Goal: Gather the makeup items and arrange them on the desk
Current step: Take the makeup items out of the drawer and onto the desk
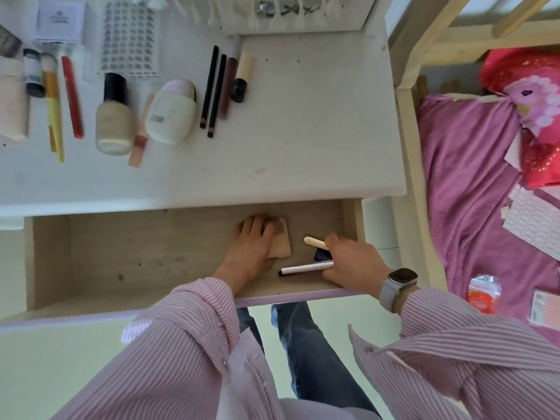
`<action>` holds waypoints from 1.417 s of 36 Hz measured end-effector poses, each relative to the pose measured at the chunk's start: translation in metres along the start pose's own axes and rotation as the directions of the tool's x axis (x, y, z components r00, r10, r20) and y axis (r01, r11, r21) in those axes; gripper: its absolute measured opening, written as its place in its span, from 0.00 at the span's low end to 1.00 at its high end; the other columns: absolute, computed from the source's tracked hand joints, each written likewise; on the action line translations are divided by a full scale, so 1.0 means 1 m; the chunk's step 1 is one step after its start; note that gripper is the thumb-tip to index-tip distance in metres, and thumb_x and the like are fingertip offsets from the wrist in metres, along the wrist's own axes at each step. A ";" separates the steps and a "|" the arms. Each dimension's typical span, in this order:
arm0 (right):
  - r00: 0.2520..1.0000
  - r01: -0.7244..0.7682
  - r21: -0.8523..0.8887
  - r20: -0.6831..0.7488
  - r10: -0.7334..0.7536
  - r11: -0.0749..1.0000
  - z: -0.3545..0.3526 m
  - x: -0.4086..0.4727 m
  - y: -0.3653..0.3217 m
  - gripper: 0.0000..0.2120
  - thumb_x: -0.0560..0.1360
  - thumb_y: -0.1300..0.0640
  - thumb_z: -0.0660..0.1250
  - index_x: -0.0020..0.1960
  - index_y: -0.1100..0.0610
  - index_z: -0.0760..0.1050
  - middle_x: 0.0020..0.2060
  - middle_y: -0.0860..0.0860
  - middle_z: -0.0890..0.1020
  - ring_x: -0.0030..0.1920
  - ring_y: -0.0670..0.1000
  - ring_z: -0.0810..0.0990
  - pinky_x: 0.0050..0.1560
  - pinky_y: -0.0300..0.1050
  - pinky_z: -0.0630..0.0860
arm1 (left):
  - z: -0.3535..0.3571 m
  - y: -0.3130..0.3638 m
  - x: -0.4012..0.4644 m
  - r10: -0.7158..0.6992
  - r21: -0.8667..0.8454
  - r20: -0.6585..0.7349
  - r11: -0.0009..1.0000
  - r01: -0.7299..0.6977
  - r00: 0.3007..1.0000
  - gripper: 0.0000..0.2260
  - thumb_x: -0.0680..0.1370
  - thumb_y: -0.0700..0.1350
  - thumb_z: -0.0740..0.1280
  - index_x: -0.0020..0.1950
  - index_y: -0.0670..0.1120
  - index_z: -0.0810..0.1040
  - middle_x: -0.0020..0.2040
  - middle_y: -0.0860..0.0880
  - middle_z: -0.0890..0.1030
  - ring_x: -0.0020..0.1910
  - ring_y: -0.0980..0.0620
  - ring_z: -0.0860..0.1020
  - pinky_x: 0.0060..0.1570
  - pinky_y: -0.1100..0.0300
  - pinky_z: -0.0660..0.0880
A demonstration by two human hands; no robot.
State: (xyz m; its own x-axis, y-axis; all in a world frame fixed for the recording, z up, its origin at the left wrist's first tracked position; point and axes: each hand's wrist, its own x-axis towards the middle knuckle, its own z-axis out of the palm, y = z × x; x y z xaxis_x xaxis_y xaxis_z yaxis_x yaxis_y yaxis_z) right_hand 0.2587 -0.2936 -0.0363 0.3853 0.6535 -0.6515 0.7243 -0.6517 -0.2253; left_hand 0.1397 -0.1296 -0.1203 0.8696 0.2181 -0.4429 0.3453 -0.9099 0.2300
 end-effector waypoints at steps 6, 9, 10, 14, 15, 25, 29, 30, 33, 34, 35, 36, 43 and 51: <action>0.999 0.043 0.284 0.000 -0.045 0.958 -0.022 -0.012 -0.011 0.14 0.72 0.54 0.65 0.50 0.52 0.61 0.35 0.47 0.71 0.32 0.46 0.71 0.31 0.36 0.65 | -0.041 -0.010 -0.052 0.043 -0.197 -0.005 0.979 -0.044 0.999 0.36 0.65 0.56 0.70 0.71 0.49 0.65 0.63 0.43 0.70 0.60 0.42 0.69 0.60 0.51 0.69; 0.995 0.076 0.435 -0.087 -0.042 0.897 -0.040 -0.015 -0.019 0.15 0.71 0.55 0.67 0.49 0.52 0.61 0.34 0.44 0.71 0.33 0.45 0.71 0.31 0.37 0.65 | -0.066 -0.014 -0.078 0.048 -0.221 -0.072 0.973 -0.063 0.996 0.36 0.64 0.62 0.64 0.69 0.50 0.67 0.59 0.46 0.72 0.55 0.46 0.73 0.52 0.55 0.72; 0.992 0.083 0.493 -0.120 -0.027 0.866 -0.049 -0.015 -0.022 0.15 0.71 0.56 0.68 0.51 0.52 0.63 0.35 0.44 0.72 0.33 0.44 0.72 0.32 0.37 0.67 | -0.074 -0.014 -0.084 0.062 -0.214 -0.111 0.973 -0.085 0.992 0.35 0.63 0.63 0.63 0.68 0.50 0.68 0.58 0.47 0.73 0.53 0.47 0.74 0.50 0.57 0.72; 0.947 0.121 0.607 -0.308 0.092 0.786 -0.086 -0.002 -0.029 0.14 0.72 0.57 0.66 0.53 0.53 0.63 0.36 0.45 0.72 0.34 0.45 0.73 0.32 0.38 0.67 | -0.111 -0.012 -0.085 0.036 -0.228 -0.269 0.969 -0.100 0.962 0.35 0.64 0.63 0.65 0.67 0.50 0.68 0.58 0.49 0.73 0.54 0.49 0.73 0.53 0.60 0.68; 0.934 0.117 0.617 -0.334 0.125 0.778 -0.095 0.004 -0.030 0.14 0.72 0.57 0.66 0.53 0.53 0.63 0.36 0.45 0.72 0.35 0.46 0.73 0.32 0.39 0.67 | -0.120 -0.010 -0.081 -0.003 -0.262 -0.305 0.962 -0.081 0.952 0.35 0.64 0.63 0.65 0.68 0.51 0.66 0.59 0.49 0.72 0.54 0.50 0.72 0.53 0.60 0.68; 0.875 -0.090 0.649 -0.310 0.371 0.755 -0.144 0.065 -0.027 0.11 0.74 0.57 0.61 0.51 0.58 0.60 0.37 0.51 0.72 0.40 0.59 0.76 0.41 0.52 0.77 | -0.158 0.014 -0.002 -0.406 -0.432 -0.487 0.881 0.191 0.773 0.31 0.68 0.57 0.70 0.67 0.46 0.67 0.68 0.42 0.66 0.59 0.41 0.71 0.56 0.50 0.69; 0.878 0.018 0.654 -0.372 0.302 0.756 -0.152 0.075 -0.027 0.11 0.74 0.56 0.62 0.55 0.58 0.66 0.45 0.56 0.76 0.43 0.58 0.77 0.41 0.48 0.74 | -0.150 0.025 0.026 -0.442 -0.386 -0.523 0.885 0.260 0.729 0.29 0.66 0.57 0.71 0.61 0.42 0.72 0.63 0.38 0.71 0.53 0.37 0.74 0.48 0.48 0.73; 0.881 0.056 0.651 -0.388 0.269 0.757 -0.153 0.076 -0.026 0.12 0.75 0.57 0.62 0.57 0.57 0.67 0.46 0.55 0.77 0.45 0.57 0.77 0.43 0.46 0.73 | -0.148 0.027 0.030 -0.445 -0.380 -0.542 0.886 0.264 0.713 0.29 0.66 0.58 0.72 0.61 0.42 0.73 0.61 0.38 0.73 0.53 0.37 0.74 0.46 0.48 0.73; 0.892 0.095 0.645 -0.393 0.223 0.758 -0.154 0.077 -0.022 0.15 0.76 0.58 0.60 0.63 0.56 0.68 0.48 0.52 0.76 0.47 0.52 0.75 0.46 0.41 0.68 | -0.143 0.033 0.034 -0.439 -0.345 -0.586 0.896 0.281 0.681 0.31 0.69 0.64 0.64 0.62 0.42 0.74 0.60 0.39 0.74 0.56 0.38 0.73 0.49 0.49 0.74; 0.894 0.092 0.659 -0.385 0.230 0.746 -0.154 0.078 -0.018 0.15 0.77 0.58 0.59 0.63 0.56 0.69 0.48 0.52 0.77 0.47 0.54 0.76 0.47 0.43 0.69 | -0.141 0.033 0.033 -0.428 -0.320 -0.583 0.902 0.288 0.691 0.33 0.69 0.66 0.60 0.63 0.43 0.73 0.62 0.39 0.73 0.57 0.39 0.73 0.50 0.49 0.73; 0.895 0.090 0.681 -0.375 0.240 0.727 -0.154 0.078 -0.016 0.16 0.77 0.58 0.59 0.64 0.56 0.69 0.48 0.53 0.78 0.48 0.55 0.77 0.48 0.46 0.71 | -0.138 0.033 0.032 -0.410 -0.291 -0.575 0.911 0.292 0.708 0.35 0.69 0.67 0.57 0.65 0.43 0.72 0.63 0.39 0.73 0.58 0.39 0.72 0.51 0.49 0.72; 0.898 0.083 0.699 -0.361 0.250 0.710 -0.154 0.078 -0.013 0.17 0.77 0.58 0.59 0.66 0.55 0.68 0.48 0.53 0.77 0.48 0.55 0.77 0.49 0.47 0.72 | -0.135 0.032 0.030 -0.386 -0.258 -0.568 0.922 0.289 0.727 0.36 0.68 0.67 0.56 0.66 0.43 0.71 0.65 0.39 0.72 0.58 0.39 0.72 0.52 0.48 0.72; 0.887 0.106 0.653 -0.402 0.226 0.750 -0.154 0.077 -0.008 0.20 0.76 0.60 0.61 0.68 0.54 0.67 0.48 0.50 0.75 0.49 0.50 0.75 0.49 0.39 0.67 | -0.125 0.010 0.031 -0.209 -0.077 -0.617 0.975 0.206 0.759 0.39 0.65 0.67 0.68 0.67 0.44 0.67 0.66 0.39 0.71 0.57 0.40 0.69 0.49 0.46 0.72; 0.867 0.177 0.540 -0.481 0.129 0.823 -0.152 0.083 -0.016 0.17 0.75 0.63 0.59 0.64 0.59 0.71 0.50 0.57 0.73 0.44 0.52 0.72 0.38 0.32 0.64 | -0.134 0.004 0.045 -0.280 -0.137 -0.635 0.958 0.252 0.720 0.35 0.65 0.66 0.65 0.66 0.45 0.72 0.66 0.41 0.72 0.59 0.42 0.65 0.51 0.46 0.71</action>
State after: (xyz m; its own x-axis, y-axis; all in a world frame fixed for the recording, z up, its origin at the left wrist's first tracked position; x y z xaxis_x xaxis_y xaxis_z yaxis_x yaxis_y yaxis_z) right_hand 0.3664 -0.1706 0.0238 0.7025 0.6680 -0.2455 0.3556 -0.6282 -0.6920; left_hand 0.2274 -0.0766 -0.0234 0.7534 0.6360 0.1667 0.5984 -0.7683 0.2272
